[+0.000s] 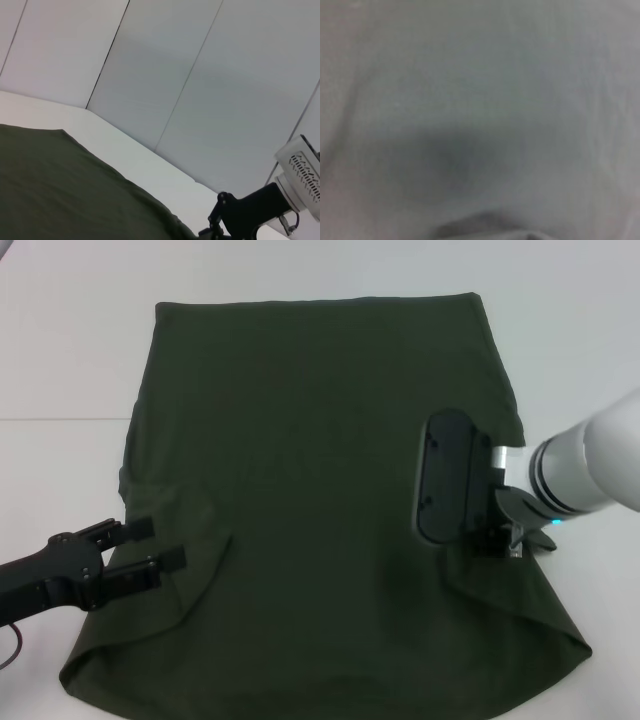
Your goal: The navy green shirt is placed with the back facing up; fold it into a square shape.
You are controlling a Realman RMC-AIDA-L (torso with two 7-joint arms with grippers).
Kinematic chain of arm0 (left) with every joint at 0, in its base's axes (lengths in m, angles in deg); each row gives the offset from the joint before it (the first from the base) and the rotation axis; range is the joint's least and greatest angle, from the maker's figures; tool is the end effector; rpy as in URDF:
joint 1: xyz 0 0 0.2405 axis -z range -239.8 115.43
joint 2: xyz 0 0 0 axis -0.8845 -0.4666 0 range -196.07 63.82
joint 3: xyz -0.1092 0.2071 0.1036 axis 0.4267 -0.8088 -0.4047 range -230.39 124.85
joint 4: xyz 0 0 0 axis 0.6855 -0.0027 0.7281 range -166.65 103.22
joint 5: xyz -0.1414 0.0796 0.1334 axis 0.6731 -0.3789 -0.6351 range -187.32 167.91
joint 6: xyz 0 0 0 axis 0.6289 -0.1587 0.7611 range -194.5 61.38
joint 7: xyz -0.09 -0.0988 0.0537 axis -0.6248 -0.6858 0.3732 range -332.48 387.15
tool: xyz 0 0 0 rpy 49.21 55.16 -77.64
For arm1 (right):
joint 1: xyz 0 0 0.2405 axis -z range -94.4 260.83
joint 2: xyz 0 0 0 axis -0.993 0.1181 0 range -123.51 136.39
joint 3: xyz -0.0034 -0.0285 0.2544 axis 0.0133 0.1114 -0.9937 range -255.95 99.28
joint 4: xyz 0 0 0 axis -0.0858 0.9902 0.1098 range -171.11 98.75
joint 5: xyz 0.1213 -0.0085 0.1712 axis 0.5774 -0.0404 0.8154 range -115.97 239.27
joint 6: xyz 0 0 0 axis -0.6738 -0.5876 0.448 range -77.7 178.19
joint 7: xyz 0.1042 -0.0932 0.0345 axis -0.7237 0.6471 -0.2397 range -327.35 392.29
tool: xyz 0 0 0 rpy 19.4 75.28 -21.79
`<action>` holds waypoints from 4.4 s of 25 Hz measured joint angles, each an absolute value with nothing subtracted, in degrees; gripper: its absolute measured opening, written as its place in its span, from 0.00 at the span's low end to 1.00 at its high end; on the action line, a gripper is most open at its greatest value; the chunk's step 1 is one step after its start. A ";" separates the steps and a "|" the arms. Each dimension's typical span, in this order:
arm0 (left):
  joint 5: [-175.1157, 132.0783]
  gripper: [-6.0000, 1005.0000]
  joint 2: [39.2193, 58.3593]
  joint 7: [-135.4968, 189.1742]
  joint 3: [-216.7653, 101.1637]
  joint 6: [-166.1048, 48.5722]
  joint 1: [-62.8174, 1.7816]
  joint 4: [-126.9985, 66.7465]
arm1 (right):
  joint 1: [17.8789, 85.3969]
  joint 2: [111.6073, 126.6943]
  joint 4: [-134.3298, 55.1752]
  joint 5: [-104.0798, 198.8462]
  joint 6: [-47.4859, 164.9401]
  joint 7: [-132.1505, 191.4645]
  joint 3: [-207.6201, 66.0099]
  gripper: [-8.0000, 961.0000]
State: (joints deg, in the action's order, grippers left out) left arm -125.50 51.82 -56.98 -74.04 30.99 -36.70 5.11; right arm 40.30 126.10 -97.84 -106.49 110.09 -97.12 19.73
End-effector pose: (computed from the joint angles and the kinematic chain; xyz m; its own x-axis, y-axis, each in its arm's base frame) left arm -0.2999 0.3018 0.0435 0.5692 0.4300 0.7008 0.6720 -0.7344 -0.0953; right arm 0.1715 0.4123 -0.0509 0.7929 -0.0893 0.6028 0.2629 -0.8423 -0.4705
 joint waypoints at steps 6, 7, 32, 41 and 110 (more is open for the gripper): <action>-125.46 0.87 51.81 -57.00 -74.03 31.00 -36.70 5.11 | 38.40 125.99 -98.10 -106.57 111.83 -94.76 19.76 0.04; -125.45 0.87 51.81 -57.01 -74.03 31.00 -36.70 5.11 | 38.22 125.96 -98.11 -106.57 112.06 -94.50 19.77 0.04; -125.46 0.87 51.78 -58.04 -72.68 31.96 -37.24 5.11 | 37.43 125.97 -97.80 -106.50 113.15 -94.18 20.16 0.27; -125.55 0.87 51.62 -58.49 -72.74 32.92 -37.32 5.06 | 36.66 125.96 -97.98 -106.51 117.94 -95.88 19.73 0.48; -125.46 0.87 52.52 -58.53 -72.63 32.61 -37.14 4.49 | 40.39 123.77 -90.12 -106.48 103.28 -95.47 19.11 0.71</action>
State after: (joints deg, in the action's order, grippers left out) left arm -125.46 52.52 -58.53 -72.63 32.61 -37.14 4.49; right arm 40.39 123.77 -90.12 -106.48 103.28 -95.47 19.11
